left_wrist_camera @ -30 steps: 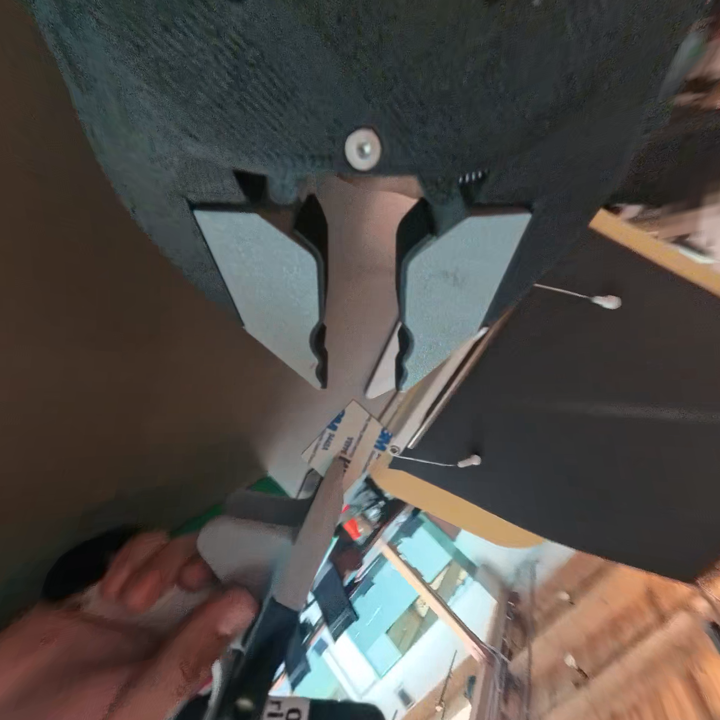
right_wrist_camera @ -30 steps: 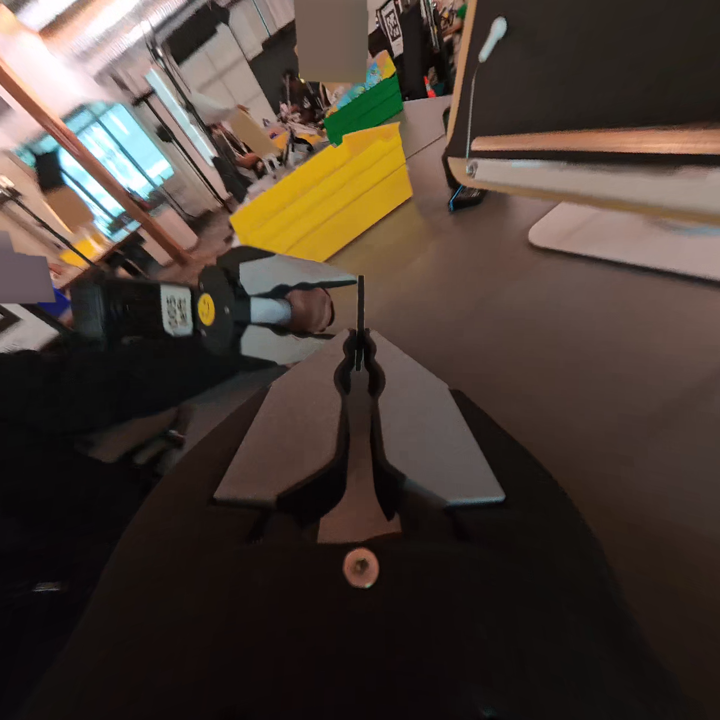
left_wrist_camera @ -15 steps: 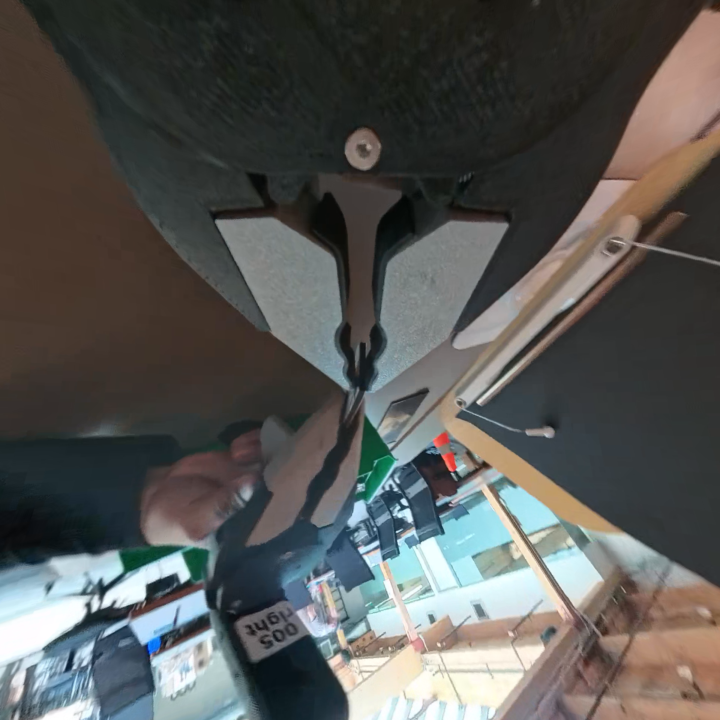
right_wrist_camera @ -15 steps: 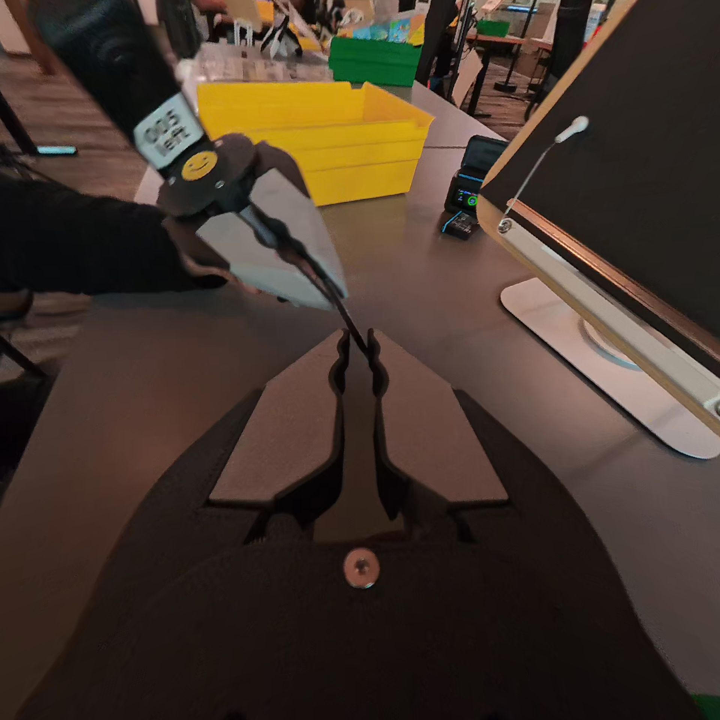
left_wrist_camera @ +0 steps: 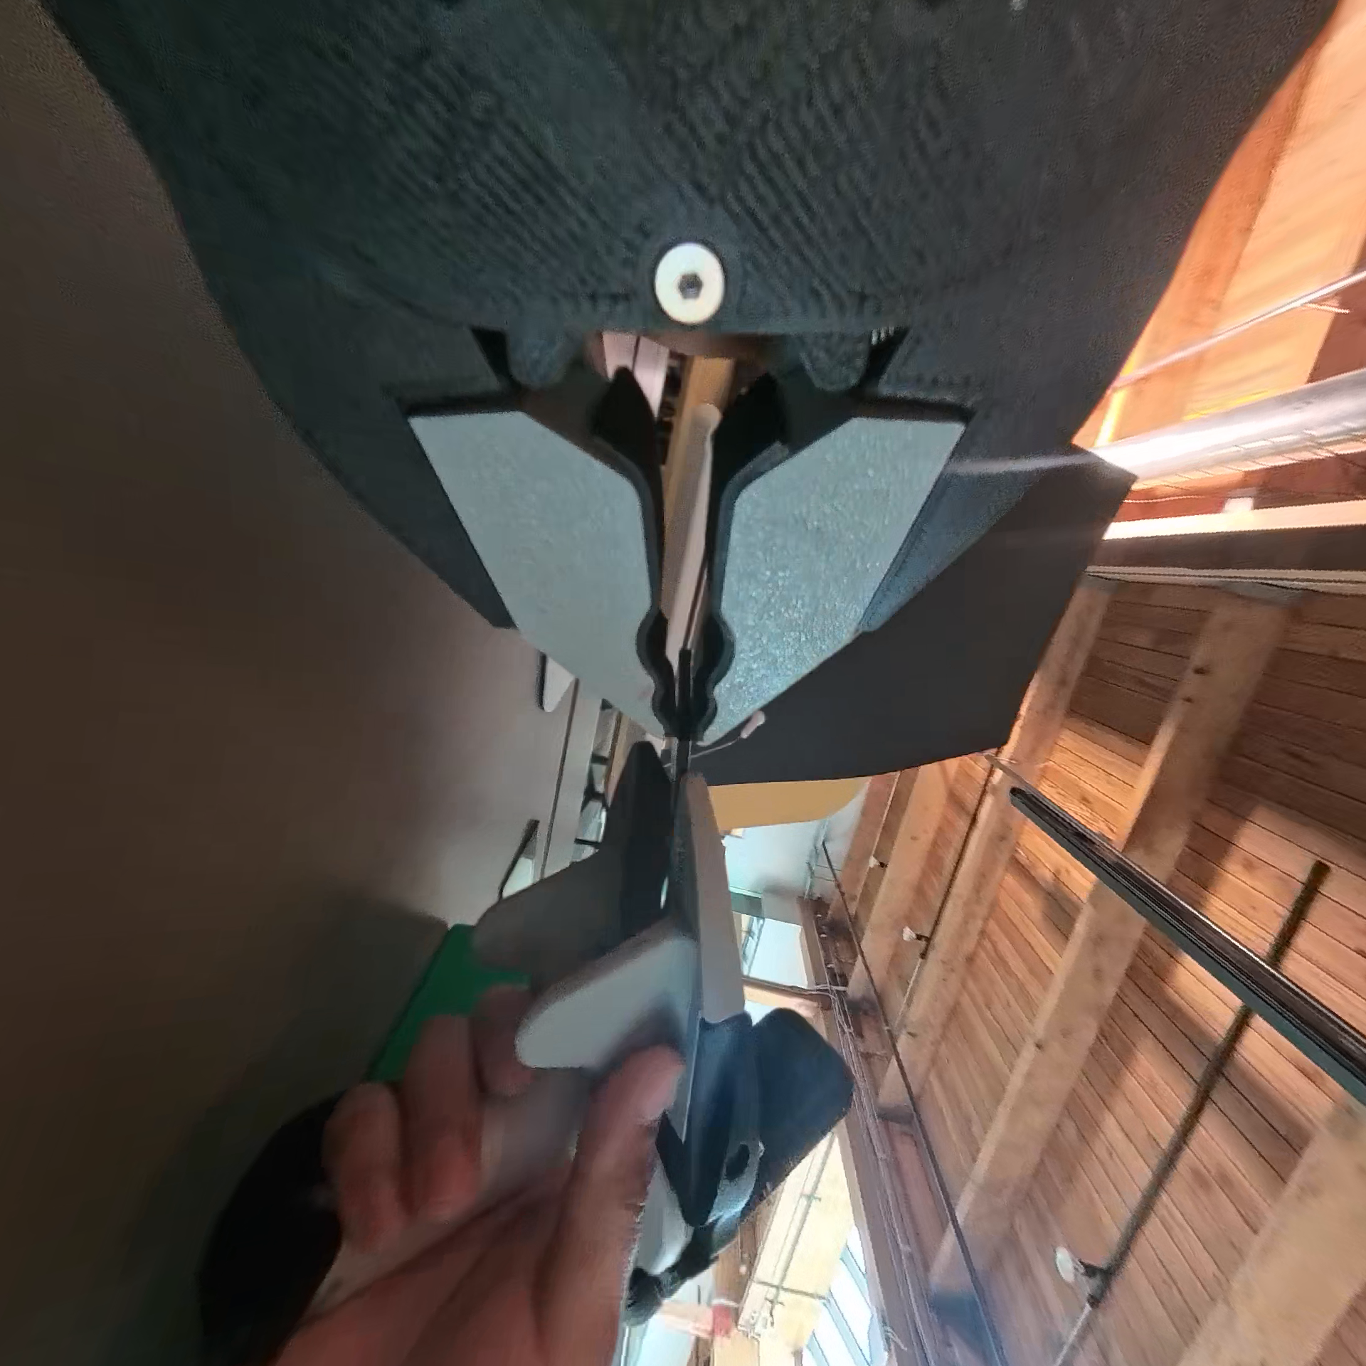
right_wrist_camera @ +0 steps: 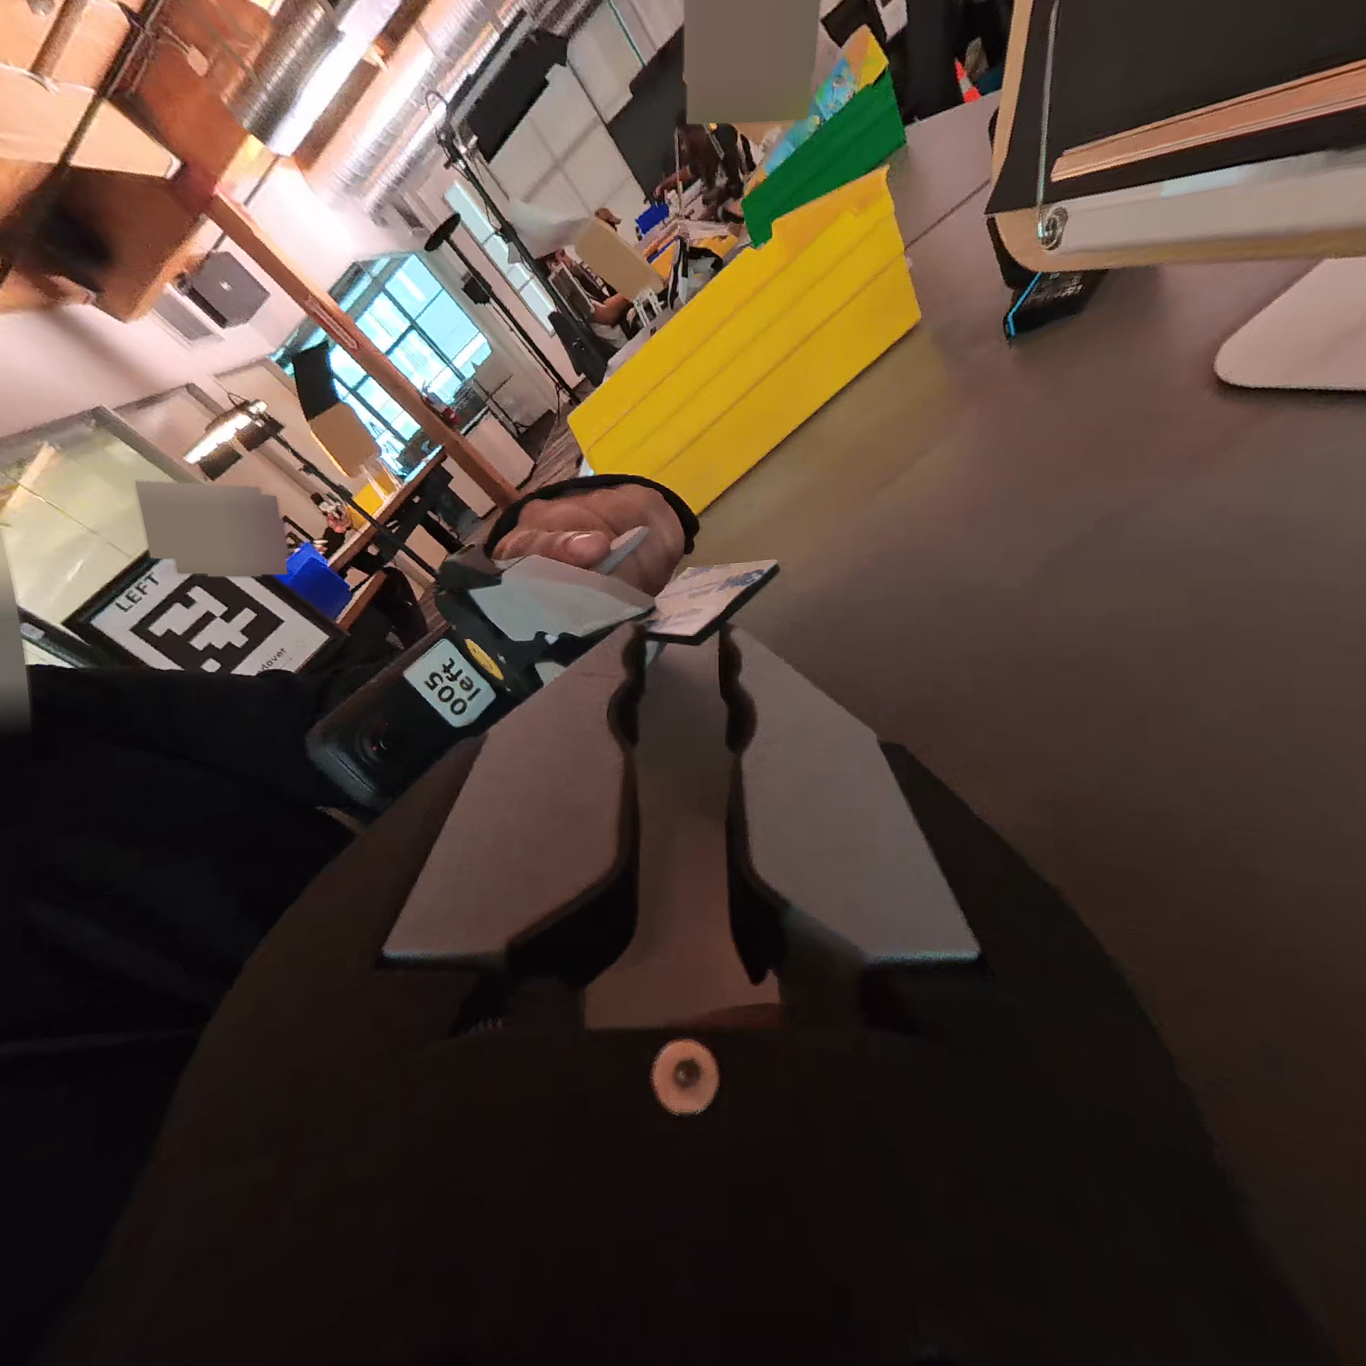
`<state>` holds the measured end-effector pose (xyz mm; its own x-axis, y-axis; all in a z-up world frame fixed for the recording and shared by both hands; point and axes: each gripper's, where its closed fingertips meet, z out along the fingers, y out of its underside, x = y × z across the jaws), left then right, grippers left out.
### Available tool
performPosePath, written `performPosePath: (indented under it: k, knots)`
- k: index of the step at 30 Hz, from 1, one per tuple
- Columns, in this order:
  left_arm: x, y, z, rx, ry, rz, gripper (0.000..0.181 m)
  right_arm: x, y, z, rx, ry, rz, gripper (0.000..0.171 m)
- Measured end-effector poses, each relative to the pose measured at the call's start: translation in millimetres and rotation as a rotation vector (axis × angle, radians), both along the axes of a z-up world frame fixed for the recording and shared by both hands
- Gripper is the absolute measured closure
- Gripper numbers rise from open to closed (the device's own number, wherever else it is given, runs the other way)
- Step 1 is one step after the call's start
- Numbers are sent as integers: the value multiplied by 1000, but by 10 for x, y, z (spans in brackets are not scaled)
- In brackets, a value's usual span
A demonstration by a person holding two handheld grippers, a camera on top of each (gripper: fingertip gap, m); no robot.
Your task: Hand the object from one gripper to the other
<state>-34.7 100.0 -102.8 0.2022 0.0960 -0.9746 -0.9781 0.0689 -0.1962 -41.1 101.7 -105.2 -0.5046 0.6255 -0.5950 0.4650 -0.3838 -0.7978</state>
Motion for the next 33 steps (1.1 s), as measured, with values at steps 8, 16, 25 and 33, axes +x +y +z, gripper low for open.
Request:
performPosePath:
  k: [8,16,25,33]
  knots:
    - [-61,36,-19,3,-108,20,181,39,79,73,11,44,-26,171]
    - [-429,104,-65,-54,-418,94,181,-17,426,130,257,99,-282,171]
    - [-736,138,-233,-160,-677,190,181,337,490,420,629,52,-576,171]
    - [-807,165,-297,-183,-664,249,181,1494,1767,661,918,-384,-898,171]
